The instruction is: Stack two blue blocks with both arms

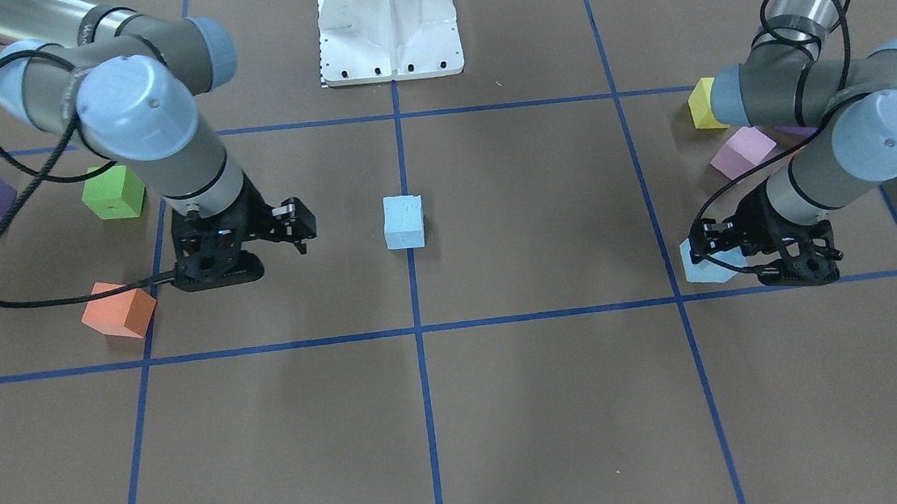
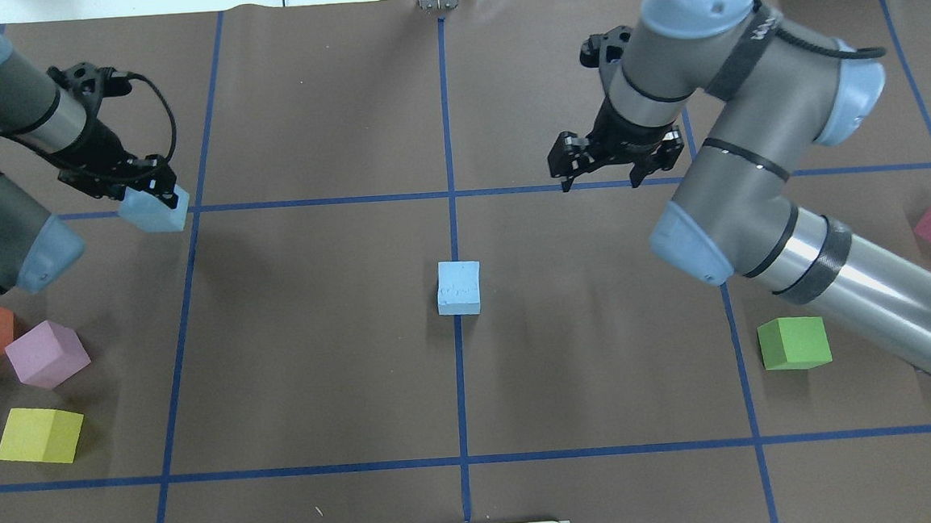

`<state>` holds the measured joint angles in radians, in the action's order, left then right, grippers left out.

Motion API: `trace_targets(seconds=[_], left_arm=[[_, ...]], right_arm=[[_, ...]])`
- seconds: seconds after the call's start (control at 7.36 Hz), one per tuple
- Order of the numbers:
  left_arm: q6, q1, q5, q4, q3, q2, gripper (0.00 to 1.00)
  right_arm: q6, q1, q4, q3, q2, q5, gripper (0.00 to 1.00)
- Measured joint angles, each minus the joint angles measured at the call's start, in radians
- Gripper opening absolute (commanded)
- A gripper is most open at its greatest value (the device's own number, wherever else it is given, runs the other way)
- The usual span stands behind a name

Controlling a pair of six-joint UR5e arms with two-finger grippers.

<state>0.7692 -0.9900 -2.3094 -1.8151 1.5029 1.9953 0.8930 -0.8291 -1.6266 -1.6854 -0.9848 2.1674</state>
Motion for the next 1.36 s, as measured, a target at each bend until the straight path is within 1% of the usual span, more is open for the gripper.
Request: trace_targets(seconds=[0.27, 0.54, 0.82, 1.09, 1.36], left_arm=[[0.21, 0.07, 0.012, 0.16, 0.091, 0.131, 0.52], [0.43, 0.184, 0.085, 0.224, 0.141, 0.231, 0.52], [0.57, 0.296, 0.186, 0.285, 0.152, 0.319, 0.53], [0.656, 0.402, 0.286, 0.325, 0.151, 0.372, 0.53], [0.708, 0.466, 0.341, 0.331, 0.128, 0.415, 0.53]], right_arm=[[-0.215, -0.141, -0.003, 0.009, -0.087, 0.076, 1.0], [-0.419, -0.264, -0.003, 0.059, -0.149, 0.116, 1.0], [-0.589, -0.368, -0.002, 0.13, -0.178, 0.146, 1.0], [-0.757, -0.496, -0.006, 0.193, -0.211, 0.19, 1.0], [-0.936, -0.604, -0.043, 0.255, -0.228, 0.189, 1.0]])
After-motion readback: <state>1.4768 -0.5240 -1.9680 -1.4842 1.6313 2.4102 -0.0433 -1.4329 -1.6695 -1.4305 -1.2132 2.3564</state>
